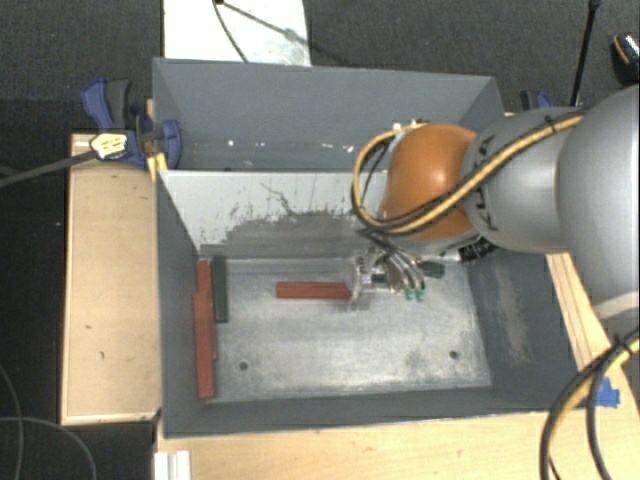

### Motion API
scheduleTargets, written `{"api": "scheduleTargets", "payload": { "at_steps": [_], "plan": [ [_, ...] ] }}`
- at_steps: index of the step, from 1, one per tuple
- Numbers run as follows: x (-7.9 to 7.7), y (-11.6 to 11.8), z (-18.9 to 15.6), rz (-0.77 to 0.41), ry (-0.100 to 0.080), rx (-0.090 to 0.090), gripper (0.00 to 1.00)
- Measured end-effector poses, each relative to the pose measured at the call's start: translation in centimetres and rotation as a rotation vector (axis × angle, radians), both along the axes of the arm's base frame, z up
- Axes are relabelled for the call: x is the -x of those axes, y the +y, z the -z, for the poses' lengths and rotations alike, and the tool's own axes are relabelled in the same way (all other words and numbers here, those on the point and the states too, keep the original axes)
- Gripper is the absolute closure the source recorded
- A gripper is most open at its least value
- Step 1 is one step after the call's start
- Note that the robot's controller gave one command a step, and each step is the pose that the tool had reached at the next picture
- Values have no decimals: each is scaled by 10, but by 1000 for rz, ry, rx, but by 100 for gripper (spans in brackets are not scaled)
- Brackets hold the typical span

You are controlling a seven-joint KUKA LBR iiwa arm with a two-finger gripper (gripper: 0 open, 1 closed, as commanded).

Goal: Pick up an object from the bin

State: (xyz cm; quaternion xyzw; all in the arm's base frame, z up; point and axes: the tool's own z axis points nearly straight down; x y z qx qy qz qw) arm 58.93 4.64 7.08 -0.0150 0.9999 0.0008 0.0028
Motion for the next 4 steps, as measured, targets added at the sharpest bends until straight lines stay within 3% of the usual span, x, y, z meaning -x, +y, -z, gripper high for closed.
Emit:
{"api": "scheduleTargets", "payload": {
  "at_steps": [1, 2, 3, 4],
  "plan": [
    [25, -12, -113, -75, -5, 2, 100],
    [23, -55, -230, -79, -7, 3, 100],
    [24, -54, -225, -80, 3, 1, 0],
    [15, -83, -49, 6, 11, 1, 0]
  ]
}}
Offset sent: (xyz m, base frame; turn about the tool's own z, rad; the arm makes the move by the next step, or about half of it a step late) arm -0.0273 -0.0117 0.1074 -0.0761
